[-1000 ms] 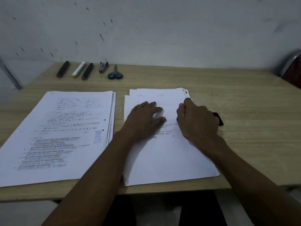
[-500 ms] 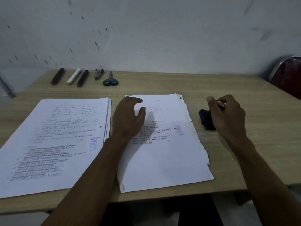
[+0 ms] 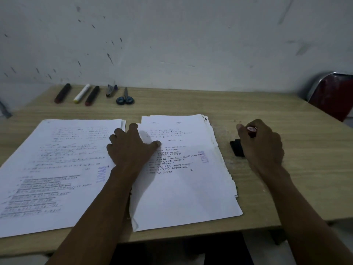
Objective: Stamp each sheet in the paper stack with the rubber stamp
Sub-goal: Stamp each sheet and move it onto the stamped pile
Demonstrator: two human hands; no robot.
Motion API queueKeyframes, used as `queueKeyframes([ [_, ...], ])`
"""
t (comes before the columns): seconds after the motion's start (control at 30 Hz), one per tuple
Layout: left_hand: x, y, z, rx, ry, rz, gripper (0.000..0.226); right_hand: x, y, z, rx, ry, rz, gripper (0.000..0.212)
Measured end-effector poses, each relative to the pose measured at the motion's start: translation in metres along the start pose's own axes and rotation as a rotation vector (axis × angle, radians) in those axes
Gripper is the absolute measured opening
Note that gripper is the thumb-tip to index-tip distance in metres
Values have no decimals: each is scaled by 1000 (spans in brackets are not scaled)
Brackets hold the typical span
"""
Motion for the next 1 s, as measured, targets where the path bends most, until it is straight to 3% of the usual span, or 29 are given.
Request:
queueKeyframes([
  [0.33,4,-1,7,43,320,131,91,0,-8,-14,71,-27,24,36],
  [0.47,-3,1,13,5,344,72,30,0,-14,-18,100,-48,12,41],
  [0.53,-7,2,15,-30,381,6,10,-1,-17,-21,128,-74,-7,44],
  [0.73,-13,-3,17,-67,494,-135,12,-6,-21,-20,156,-161,-90,48],
  [0.87,-12,-7,16,-47,520,-143,21,-5,-14,-23,184,-151,-88,50],
  [1.0,-5,-14,13,34,617,-117,12,-9,-10,-24,191,-127,-93,57],
])
Point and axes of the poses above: each hand's wrist, its own y-axis away from the middle knuckle, its own z-axis out of the back of the hand, x = y × z, the point moved 5 cm from there along -y, towards the middle knuckle, and after that the axes turned 5 degrees about z, right-handed, at the moved point
